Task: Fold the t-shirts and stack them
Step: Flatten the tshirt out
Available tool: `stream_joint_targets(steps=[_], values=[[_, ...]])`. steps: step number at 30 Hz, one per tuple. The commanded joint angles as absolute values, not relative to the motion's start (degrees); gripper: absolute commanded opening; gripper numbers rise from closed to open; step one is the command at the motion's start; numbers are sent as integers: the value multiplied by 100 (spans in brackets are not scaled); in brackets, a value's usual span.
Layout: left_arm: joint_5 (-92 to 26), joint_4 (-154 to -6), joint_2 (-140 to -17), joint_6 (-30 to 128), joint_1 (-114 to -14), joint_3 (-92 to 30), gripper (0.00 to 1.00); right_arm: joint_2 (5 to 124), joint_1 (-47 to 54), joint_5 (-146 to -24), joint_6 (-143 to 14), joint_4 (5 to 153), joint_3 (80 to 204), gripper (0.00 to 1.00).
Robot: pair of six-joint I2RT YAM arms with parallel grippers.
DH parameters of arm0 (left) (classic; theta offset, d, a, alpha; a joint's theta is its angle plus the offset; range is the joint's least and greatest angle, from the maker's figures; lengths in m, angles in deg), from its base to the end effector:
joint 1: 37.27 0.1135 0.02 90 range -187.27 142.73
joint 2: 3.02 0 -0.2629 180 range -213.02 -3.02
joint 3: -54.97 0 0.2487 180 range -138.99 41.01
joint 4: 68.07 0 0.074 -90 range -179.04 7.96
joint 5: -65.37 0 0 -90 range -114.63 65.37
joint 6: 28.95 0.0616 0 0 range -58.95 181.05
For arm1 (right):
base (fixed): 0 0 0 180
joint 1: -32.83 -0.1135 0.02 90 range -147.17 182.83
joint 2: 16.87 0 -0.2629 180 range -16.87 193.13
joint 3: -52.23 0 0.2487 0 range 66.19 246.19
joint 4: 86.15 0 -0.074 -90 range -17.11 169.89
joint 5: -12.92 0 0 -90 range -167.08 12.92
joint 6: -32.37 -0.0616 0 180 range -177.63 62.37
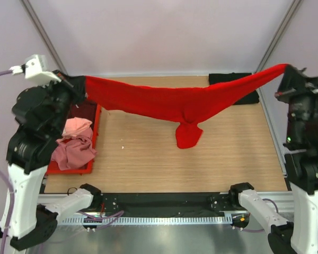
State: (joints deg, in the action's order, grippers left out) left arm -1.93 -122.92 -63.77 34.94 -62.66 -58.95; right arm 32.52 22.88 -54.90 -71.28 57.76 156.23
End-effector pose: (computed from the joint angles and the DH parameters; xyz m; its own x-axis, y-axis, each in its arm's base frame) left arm 0.1650 -0.0520 0.5381 -0.0445 -0.4283 -0.9025 0.0306 0.9024 -0.4297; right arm 0.1194 -0.0027 0.5575 0.3495 0.2832 -0.8931 0.1133 0.9335 0.3403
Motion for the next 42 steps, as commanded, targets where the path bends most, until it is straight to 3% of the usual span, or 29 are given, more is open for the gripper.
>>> stream_joint_targets(steps=[1, 9, 19, 27, 32, 37, 42], values=[[-397, -12001, -6069, 3469, -6267, -5515, 0, 2682, 2299, -5947, -7046, 6652, 15645, 1], [-1635, -12070, -5101, 3108, -6267, -5610, 1, 1653, 2290, -6205, -7125, 6645, 16020, 1], [-988, -12432, -6092, 3433, -6267, -6490, 0, 2900, 2299, -6408, -6678, 5695, 17253, 1], [24, -11571, -7200, 3925, -6258, -6753, 0, 3892, 2290, -6047, -6071, 6826, 16709, 1], [95, -11639, -8087, 4110, -6258, -7780, 0, 4570, 2299, -6213, -6036, 7180, 17111, 1], [69, -11579, -8011, 4181, -6258, -8002, 0, 4852, 2290, -6486, -6053, 7224, 17464, 1], [-247, -11535, -7308, 3803, -6250, -7563, 0, 4414, 2299, -6416, -6220, 6874, 17623, 1]])
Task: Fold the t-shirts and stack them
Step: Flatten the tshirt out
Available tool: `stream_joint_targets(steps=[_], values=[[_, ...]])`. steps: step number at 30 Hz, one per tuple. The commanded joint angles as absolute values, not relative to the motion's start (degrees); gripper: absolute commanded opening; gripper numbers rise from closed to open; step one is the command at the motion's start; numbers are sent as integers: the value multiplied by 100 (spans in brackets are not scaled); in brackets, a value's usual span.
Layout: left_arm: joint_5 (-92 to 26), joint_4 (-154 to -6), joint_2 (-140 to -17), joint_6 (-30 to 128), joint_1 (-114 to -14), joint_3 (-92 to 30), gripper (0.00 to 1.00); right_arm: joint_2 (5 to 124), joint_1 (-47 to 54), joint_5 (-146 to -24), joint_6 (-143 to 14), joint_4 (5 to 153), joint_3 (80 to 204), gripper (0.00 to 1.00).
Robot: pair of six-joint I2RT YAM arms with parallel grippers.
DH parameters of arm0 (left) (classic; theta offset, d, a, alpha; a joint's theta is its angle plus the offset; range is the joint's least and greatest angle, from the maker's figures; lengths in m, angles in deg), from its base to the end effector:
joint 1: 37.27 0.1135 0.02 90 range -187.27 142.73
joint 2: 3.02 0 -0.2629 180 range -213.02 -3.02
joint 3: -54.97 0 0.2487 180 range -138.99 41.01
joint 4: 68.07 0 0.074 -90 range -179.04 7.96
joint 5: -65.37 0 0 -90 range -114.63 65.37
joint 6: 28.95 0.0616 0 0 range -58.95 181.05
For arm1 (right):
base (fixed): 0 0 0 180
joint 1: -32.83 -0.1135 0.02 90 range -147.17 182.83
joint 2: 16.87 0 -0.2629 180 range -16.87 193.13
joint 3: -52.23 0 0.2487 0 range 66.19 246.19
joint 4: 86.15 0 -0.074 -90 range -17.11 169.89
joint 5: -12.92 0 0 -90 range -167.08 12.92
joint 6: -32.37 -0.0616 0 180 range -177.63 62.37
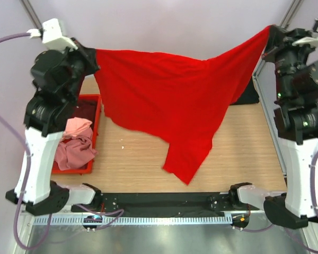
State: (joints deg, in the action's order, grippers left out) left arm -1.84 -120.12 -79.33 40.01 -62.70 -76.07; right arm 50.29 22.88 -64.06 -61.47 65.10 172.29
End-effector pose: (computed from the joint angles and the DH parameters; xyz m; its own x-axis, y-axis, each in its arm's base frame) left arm 0.2198 -0.0781 0.5781 0.0227 -0.3773 -0.9258 0.0585 0.9250 -0.3755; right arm 0.1898 0.0192 0.6090 0.4044 0.1372 -0.9043 0.0071 0.9882 0.1531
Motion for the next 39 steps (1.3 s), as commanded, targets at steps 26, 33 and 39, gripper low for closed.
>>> stream_joint_targets(steps=[26, 33, 39], values=[[-1349, -12870, -5469, 3046, -6258, -5754, 0, 3268, 1623, -5195, -5590, 6018, 17493, 1], [7, -12196, -6383, 3626, -6119, -4426, 0, 4295, 1473, -5868, -5332, 7486, 15182, 1], [-580, -11272, -7815, 3469, -4882, -3941, 0, 6306, 1745, -7065, -5561, 8550, 14845, 1]])
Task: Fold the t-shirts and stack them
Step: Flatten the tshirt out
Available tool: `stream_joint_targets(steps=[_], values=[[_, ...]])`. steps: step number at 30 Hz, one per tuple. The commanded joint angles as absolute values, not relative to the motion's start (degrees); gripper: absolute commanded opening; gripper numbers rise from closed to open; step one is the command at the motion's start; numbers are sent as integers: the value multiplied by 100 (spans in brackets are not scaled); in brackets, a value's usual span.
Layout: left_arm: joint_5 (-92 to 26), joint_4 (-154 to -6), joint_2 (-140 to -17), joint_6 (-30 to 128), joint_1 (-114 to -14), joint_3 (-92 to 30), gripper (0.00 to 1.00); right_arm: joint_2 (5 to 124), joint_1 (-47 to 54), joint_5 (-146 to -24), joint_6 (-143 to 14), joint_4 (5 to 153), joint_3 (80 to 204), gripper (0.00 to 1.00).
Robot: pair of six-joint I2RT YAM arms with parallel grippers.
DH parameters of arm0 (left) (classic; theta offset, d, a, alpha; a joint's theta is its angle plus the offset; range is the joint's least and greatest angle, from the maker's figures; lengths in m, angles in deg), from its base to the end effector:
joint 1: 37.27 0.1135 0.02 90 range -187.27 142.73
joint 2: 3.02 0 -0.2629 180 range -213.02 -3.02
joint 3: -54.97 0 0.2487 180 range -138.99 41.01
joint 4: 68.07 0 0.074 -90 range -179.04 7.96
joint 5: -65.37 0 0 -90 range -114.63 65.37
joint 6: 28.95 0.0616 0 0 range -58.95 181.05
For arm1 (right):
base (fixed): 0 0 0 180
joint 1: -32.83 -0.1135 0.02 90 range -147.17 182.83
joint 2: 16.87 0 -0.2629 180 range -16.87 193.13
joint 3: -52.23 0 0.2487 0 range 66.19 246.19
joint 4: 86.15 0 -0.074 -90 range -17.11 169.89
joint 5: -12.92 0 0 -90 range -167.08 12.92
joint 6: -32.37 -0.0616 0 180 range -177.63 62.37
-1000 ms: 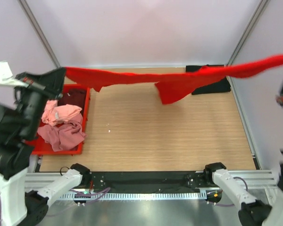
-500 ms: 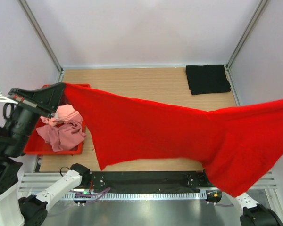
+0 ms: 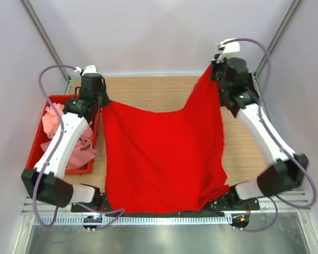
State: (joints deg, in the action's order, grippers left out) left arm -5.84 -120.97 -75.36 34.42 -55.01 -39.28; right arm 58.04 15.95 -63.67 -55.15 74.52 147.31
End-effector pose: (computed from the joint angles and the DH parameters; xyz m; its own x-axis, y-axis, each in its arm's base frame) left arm 0.2769 -0.0678 0.3887 -0.4498 -0.3016 -0.8407 -0.1970 0.9516 -0.2360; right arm 0.3093 0.0789 0.4551 0.0166 -0.0389 -0.9991 -0.0599 0.9974 -0.0399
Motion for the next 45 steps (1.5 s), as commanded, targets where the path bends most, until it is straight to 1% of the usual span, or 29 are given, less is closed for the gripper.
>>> stream_joint_targets(steps=[1, 2, 3, 5, 9, 14, 19, 21, 24, 29, 32, 35, 37, 38, 39, 40, 42, 44, 45], values=[[-712, -11228, -8034, 3442, -4713, -4071, 0, 6572, 1780, -7310, -5561, 8638, 15037, 1], [-1018, -11166, -8471, 3451, -4590, -4168, 0, 6827, 1824, -7356, -5535, 8770, 15152, 1], [-1169, -11009, -8667, 3442, -4362, -4256, 0, 7117, 1842, -7391, -5509, 8849, 15266, 1], [-1590, -10737, -9220, 3503, -4211, -4485, 0, 7794, 1877, -7584, -5456, 9103, 15539, 1], [-1795, -10621, -10055, 3653, -4097, -4968, 0, 8516, 1886, -7875, -5429, 9543, 15742, 1], [-1795, -10595, -10558, 3741, -4009, -5303, 0, 8982, 1894, -7770, -5368, 10254, 15742, 1], [-1997, -10498, -10883, 3794, -3982, -5540, 0, 9457, 1982, -7734, -5411, 10195, 16110, 1], [-1997, -10515, -10945, 3855, -3982, -5575, 0, 9510, 2035, -7462, -5473, 10090, 16172, 1], [-1839, -10533, -11007, 4004, -3973, -5584, 0, 9397, 2175, -7365, -5674, 9783, 16111, 1], [-1558, -10620, -11051, 4233, -3868, -5646, 0, 9010, 2351, -7471, -5869, 9237, 15646, 1], [-1663, -10673, -11025, 4251, -3833, -5637, 0, 8808, 2395, -7165, -5869, 9202, 15364, 1], [-2049, -10787, -10832, 4207, -3833, -5576, 0, 8519, 2457, -6656, -5956, 8746, 15460, 1], [-2365, -10761, -10420, 4111, -3841, -5453, 0, 8255, 2588, -6513, -6035, 8387, 15539, 1], [-2427, -10700, -10253, 3997, -3841, -5392, 0, 7905, 2641, -6469, -6070, 8245, 15583, 1], [-2428, -10682, -9860, 3935, -3841, -5295, 0, 7754, 2685, -6364, -6088, 8078, 15758, 1], [-2715, -10682, -9682, 3873, -3841, -5277, 0, 7552, 2712, -6276, -6097, 7615, 15881, 1], [-2910, -10682, -9234, 3680, -3841, -5225, 0, 6964, 2729, -6031, -6053, 7208, 16240, 1], [-3191, -10691, -8531, 3539, -3894, -5128, 0, 6524, 2747, -5828, -6036, 6681, 16418, 1], [-3201, -10674, -8302, 3478, -3938, -5023, 0, 6009, 2756, -5749, -6044, 6531, 16532, 1]])
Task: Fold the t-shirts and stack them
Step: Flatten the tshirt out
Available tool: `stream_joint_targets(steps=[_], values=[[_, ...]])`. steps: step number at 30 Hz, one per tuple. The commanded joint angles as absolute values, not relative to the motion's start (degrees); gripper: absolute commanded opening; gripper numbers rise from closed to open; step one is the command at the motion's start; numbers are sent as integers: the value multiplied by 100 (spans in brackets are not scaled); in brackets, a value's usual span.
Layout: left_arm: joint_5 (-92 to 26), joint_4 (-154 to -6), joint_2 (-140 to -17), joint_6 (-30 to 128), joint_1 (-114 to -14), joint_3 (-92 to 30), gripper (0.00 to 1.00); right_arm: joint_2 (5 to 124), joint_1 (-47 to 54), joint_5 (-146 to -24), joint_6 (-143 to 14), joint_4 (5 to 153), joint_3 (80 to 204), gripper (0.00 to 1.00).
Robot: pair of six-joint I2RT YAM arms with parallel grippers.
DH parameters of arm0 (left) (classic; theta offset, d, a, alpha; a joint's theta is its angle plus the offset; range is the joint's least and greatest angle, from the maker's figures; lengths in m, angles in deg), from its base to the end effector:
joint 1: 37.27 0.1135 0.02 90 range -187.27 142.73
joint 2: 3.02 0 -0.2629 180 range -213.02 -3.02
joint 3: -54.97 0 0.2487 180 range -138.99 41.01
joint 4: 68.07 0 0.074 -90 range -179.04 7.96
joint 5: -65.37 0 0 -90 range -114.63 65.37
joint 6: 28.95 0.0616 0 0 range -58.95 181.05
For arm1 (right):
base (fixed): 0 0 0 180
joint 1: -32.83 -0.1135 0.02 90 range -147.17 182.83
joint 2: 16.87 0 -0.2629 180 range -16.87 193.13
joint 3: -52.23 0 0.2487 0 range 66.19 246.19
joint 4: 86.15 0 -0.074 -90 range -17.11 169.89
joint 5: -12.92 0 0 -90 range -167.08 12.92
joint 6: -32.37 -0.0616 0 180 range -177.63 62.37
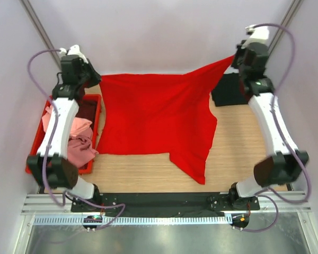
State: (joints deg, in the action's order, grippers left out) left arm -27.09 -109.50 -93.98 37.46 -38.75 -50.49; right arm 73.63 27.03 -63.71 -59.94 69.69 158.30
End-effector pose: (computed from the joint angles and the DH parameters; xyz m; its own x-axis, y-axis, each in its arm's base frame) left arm 0.3858 -0.0126 0.3772 -0.4406 -0.3886 -0.8093 -0.1225 0.9191 -0.3746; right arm 0.3937 0.0257 0.4231 -0.1433 0.0249 -0.9894 0.1350 0.9908 0.0053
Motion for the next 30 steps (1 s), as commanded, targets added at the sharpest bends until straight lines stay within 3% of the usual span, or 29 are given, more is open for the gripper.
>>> stream_joint_targets(steps=[1, 7, 11, 20, 25, 30], values=[[-3166, -10699, -7761, 3416, -3982, -4918, 0, 5769, 2764, -5687, -6053, 6234, 16585, 1], [-3605, -10427, -5929, 3179, -4351, -4118, 0, 4347, 2773, -5783, -6369, 4151, 17702, 1], [-3518, -11076, -4787, 3117, -4351, -4379, 1, 3465, 2756, -5783, -6554, 3534, 18069, 1], [-3562, -12202, -4108, 2924, -4632, -5417, 1, 3226, 2142, -5178, -6862, 2548, 20584, 1], [-3526, -12177, -4370, 2906, -4624, -5093, 0, 2910, 1228, -4396, -6433, 3607, 19471, 1], [-3413, -11764, -4977, 2993, -4624, -4504, 0, 3480, 59, -3518, -5299, 4349, 18199, 1]])
